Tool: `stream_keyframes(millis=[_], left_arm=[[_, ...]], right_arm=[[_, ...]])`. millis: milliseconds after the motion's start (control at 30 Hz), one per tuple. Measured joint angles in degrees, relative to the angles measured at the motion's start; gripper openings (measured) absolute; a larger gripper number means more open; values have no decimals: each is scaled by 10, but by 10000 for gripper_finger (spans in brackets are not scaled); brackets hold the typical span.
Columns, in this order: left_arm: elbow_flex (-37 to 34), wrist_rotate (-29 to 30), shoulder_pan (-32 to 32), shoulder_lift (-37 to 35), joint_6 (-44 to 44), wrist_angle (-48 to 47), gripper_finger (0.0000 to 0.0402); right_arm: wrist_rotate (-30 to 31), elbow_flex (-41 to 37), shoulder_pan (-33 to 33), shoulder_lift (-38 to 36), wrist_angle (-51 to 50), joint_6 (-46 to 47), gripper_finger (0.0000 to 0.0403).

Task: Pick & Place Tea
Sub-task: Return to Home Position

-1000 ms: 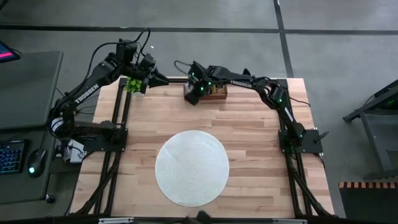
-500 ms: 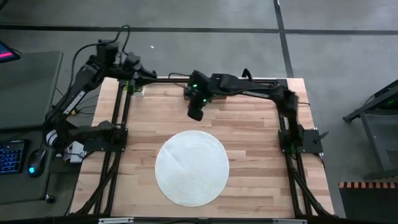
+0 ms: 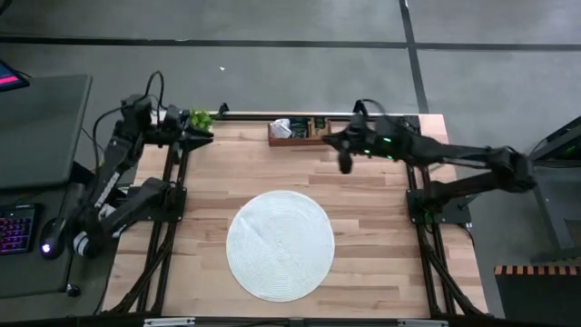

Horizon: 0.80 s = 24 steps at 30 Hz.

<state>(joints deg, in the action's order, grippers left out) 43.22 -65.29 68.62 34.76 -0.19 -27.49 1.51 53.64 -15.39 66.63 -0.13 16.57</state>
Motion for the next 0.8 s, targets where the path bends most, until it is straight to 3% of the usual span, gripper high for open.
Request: stream_keyframes(millis=[300,567,800], left_arm=[[-128,90,0,-134,-185,160,96],[-246,148,0,-235,-357,285,96],[-308,198,0,-332,-421,287,96]], right_arm=[[10,-230,-19,-167,227,44,0],[33,-342,-19,-168,383,76,0],[58,-421,-20,-205,528,77,0]])
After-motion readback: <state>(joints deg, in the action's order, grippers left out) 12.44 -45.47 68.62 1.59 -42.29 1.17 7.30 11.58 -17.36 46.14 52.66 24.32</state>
